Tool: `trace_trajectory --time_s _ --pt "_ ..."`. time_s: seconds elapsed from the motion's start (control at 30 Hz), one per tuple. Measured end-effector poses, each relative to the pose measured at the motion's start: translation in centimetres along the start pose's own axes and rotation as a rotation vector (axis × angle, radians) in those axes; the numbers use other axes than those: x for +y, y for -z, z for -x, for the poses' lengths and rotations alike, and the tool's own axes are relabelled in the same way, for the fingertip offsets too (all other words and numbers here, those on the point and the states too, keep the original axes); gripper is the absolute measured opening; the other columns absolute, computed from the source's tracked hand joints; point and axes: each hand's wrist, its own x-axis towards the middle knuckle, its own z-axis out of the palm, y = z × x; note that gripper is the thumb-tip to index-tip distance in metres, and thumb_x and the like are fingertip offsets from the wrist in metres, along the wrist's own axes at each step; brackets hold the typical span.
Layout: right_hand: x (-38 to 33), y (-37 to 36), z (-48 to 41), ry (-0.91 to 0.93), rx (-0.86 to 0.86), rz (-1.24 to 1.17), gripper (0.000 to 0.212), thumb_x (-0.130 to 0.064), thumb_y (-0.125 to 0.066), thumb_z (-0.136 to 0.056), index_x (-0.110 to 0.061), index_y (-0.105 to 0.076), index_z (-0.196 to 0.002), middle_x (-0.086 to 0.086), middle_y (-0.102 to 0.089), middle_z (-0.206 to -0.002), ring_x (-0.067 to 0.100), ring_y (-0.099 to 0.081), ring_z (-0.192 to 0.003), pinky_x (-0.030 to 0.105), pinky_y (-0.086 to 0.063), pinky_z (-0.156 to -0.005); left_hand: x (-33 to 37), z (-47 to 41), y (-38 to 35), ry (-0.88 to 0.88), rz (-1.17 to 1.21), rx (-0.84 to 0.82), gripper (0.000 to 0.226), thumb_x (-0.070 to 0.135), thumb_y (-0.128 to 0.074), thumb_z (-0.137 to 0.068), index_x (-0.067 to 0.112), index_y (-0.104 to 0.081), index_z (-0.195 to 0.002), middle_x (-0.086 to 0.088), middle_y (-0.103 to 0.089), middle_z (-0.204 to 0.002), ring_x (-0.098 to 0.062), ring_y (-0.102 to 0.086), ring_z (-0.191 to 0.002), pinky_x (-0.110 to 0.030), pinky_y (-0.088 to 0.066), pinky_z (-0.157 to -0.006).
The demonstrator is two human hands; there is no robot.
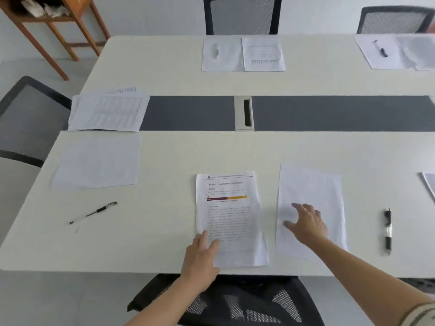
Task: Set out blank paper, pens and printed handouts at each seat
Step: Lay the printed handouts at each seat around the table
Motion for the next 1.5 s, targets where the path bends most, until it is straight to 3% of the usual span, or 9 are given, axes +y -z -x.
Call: trace_trajectory --time_s 0.13,0.27,0.8,0.93,1.03,1.13,1.23,1.37,1.5 --pt "3.9 -2.3 1.5 0.023 -0.152 0.174 0.085 -0.056 -0.064 -0.083 -0.037 -0.017 -0.151 0.003 -0.004 -0.162 0.029 -0.008 -0.149 0.049 -0.038 -0.109 -0.1 -1.2 -1.1 -0.008 -0.135 -0.063 0.076 0.036 -0.061 -0.087 0.026 -0.018 -0.149 -0.013 0.003 -0.160 -0.034 -0.002 -0.147 -0.043 -0.020 -0.119" --pt "4.0 -3.0 2.5 0.131 -0.155 0.220 0.083 -0.054 -0.061 -0.086 -0.039 -0.013 -0.152 0.000 0.005 -0.164 0.027 0.001 -0.151 0.044 -0.033 -0.113 -0.7 -2.3 -0.8 -0.025 -0.160 -0.039 0.074 0.031 -0.063 -0.087 0.025 -0.024 -0.149 -0.013 -0.001 -0.160 -0.032 -0.003 -0.148 -0.040 -0.025 -0.117" --pt "2.7 -3.5 2.9 0.187 -0.128 0.194 0.081 -0.050 -0.063 -0.086 -0.038 -0.017 -0.152 0.001 0.003 -0.163 0.029 0.000 -0.150 0.045 -0.032 -0.114 -0.8 -3.1 0.2 -0.033 -0.185 -0.062 0.075 0.031 -0.065 -0.086 0.026 -0.024 -0.148 -0.013 -0.004 -0.160 -0.031 -0.005 -0.148 -0.038 -0.024 -0.117" --pt "2.8 -3.2 2.8 0.193 -0.135 0.159 0.082 -0.057 -0.060 -0.085 -0.038 -0.016 -0.152 0.000 0.003 -0.164 0.027 0.000 -0.151 0.045 -0.029 -0.116 -0.4 -3.1 0.4 -0.031 -0.190 -0.071 0.072 0.034 -0.061 -0.088 0.025 -0.023 -0.148 -0.014 -0.002 -0.161 -0.032 -0.004 -0.148 -0.039 -0.020 -0.118" --pt "3.8 -1.8 2.7 0.172 -0.040 0.056 0.075 -0.060 -0.054 -0.087 -0.035 -0.023 -0.150 -0.002 -0.009 -0.163 0.023 -0.012 -0.150 0.042 -0.035 -0.112 0.2 -3.4 0.5 -0.038 -0.160 -0.039 0.067 0.037 -0.056 -0.090 0.024 -0.025 -0.148 -0.013 -0.002 -0.161 -0.032 -0.005 -0.148 -0.039 -0.018 -0.118" --pt "7.1 0.8 1.5 0.020 0.159 -0.077 0.062 -0.051 -0.055 -0.091 -0.029 -0.038 -0.145 -0.002 -0.032 -0.154 0.021 -0.034 -0.139 0.042 -0.047 -0.098 1.0 -4.0 0.6 -0.041 -0.131 0.000 0.067 0.038 -0.053 -0.092 0.020 -0.024 -0.149 -0.013 -0.004 -0.161 -0.030 -0.007 -0.148 -0.037 -0.018 -0.118" --pt "12.3 3.3 -0.2 -0.265 0.303 -0.238 0.052 -0.039 -0.058 -0.092 -0.020 -0.046 -0.139 0.005 -0.044 -0.145 0.026 -0.039 -0.132 0.043 -0.046 -0.092 1.8 -4.6 0.4 -0.027 -0.119 0.003 0.071 0.041 -0.053 -0.092 0.020 -0.020 -0.151 -0.012 -0.004 -0.161 -0.028 -0.007 -0.149 -0.036 -0.019 -0.118" --pt "18.1 4.2 -1.7 -0.617 0.264 -0.384 0.054 -0.032 -0.057 -0.092 -0.013 -0.043 -0.141 0.017 -0.043 -0.140 0.036 -0.041 -0.130 0.048 -0.041 -0.099 2.3 -4.9 -0.3 0.006 -0.123 -0.021 0.076 0.044 -0.056 -0.089 0.020 -0.019 -0.151 -0.012 -0.005 -0.160 -0.027 -0.008 -0.148 -0.035 -0.024 -0.117" --pt "20.1 3.7 -2.4 -0.728 0.231 -0.524 0.041 -0.022 -0.056 -0.090 -0.012 -0.054 -0.129 0.020 -0.058 -0.126 0.038 -0.055 -0.117 0.043 -0.047 -0.098 2.5 -5.2 -0.3 0.037 -0.110 -0.031 0.075 0.043 -0.060 -0.087 0.021 -0.024 -0.150 -0.012 -0.008 -0.160 -0.028 -0.009 -0.148 -0.036 -0.027 -0.115"
